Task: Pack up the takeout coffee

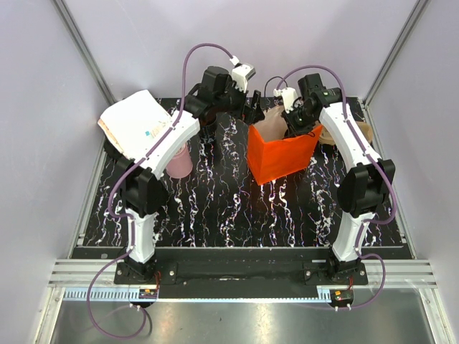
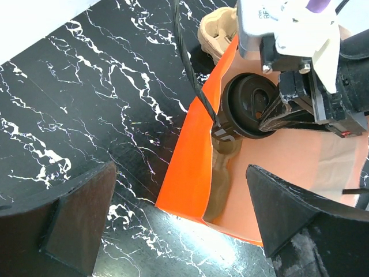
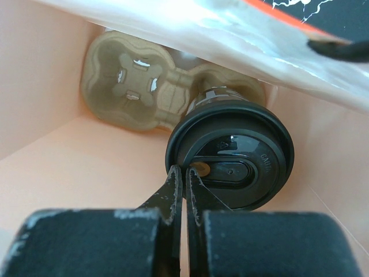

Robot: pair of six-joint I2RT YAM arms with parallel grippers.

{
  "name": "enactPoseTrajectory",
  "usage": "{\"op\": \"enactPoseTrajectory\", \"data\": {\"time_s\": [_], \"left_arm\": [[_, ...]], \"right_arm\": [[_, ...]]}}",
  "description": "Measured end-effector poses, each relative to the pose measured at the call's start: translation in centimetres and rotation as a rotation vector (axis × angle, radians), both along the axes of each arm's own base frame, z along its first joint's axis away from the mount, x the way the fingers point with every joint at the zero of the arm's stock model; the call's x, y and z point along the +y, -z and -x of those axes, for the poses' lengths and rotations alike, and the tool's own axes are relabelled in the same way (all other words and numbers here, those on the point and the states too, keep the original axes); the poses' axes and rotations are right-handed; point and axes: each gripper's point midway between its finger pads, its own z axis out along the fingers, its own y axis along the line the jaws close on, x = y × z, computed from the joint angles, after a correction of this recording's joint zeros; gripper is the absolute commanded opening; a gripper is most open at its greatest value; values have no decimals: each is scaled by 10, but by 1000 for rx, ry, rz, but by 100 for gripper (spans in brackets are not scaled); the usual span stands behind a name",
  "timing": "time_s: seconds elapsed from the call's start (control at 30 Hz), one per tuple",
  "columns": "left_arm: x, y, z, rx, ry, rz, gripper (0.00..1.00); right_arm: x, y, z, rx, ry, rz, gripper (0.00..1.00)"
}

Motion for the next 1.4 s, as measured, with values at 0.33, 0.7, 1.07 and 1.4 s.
{"op": "enactPoseTrajectory", "data": {"time_s": [0.33,0.7,1.07,1.4], "left_arm": [[-2,6,-2,11,-2,0,99],[-3,5,-2,10,-1,1,99],[-4,9,-2,22,-3,2,99],[-5,9,-2,24,-2,3,99]], "right_arm": [[-1,6,-4,-11,6,7,0],[-4,15,-3,0,12,23,0],[-3,19,-7,-11,12,21,0],[-3,21,-7,-15,12,20,0]]}}
